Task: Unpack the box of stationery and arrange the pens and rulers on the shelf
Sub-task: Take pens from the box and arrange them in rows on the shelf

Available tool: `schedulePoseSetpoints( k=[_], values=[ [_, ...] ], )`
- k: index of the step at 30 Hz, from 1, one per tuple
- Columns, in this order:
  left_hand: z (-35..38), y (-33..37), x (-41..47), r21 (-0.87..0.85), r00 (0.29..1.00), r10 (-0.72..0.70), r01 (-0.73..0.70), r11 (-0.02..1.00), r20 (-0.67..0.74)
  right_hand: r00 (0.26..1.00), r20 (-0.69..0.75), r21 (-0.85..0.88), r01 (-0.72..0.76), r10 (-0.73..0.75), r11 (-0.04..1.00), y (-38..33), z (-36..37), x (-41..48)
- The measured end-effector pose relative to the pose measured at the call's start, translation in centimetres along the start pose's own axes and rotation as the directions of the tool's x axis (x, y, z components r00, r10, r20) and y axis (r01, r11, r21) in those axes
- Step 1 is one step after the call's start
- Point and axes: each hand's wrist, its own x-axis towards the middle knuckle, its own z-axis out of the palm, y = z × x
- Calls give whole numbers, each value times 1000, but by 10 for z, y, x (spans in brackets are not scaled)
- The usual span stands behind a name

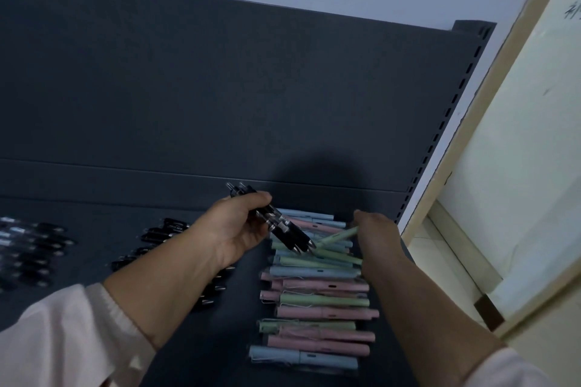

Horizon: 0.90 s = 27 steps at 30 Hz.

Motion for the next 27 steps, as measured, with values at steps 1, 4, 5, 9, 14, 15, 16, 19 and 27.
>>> schedulePoseSetpoints(
  k=[1,4,5,9,14,15,16,19,27],
  values=[
    [0,0,0,-5,1000,1,-1,1000,-1,1000,0,-89,13,-13,996,1,1,1],
    [0,1,0,-13,1000,4,-4,1000,-8,993,19,-488,110,-115,866,7,5,6],
    [-1,1,0,-18,1000,5,-6,1000,-10,980,26,-621,169,-195,765,8,7,4],
    [-3,2,-2,-55,1000,12,-13,998,-17,839,224,-533,531,-496,658,-3,18,-19],
    [-10,5,-6,-147,999,42,-41,988,0,857,512,-68,99,-51,993,-13,42,-52],
    [-12,6,-7,-158,999,54,-53,986,2,837,548,28,-31,11,999,-15,46,-55],
    [-14,6,-7,-167,998,63,-62,984,1,819,573,107,-124,41,987,-16,51,-57],
    [-24,8,-8,-200,997,69,-72,977,-22,790,612,156,-149,22,976,-17,62,-62],
    [-79,30,-18,-61,979,106,-118,991,-175,756,654,51,-21,-18,998,-17,94,-69]
  ],
)
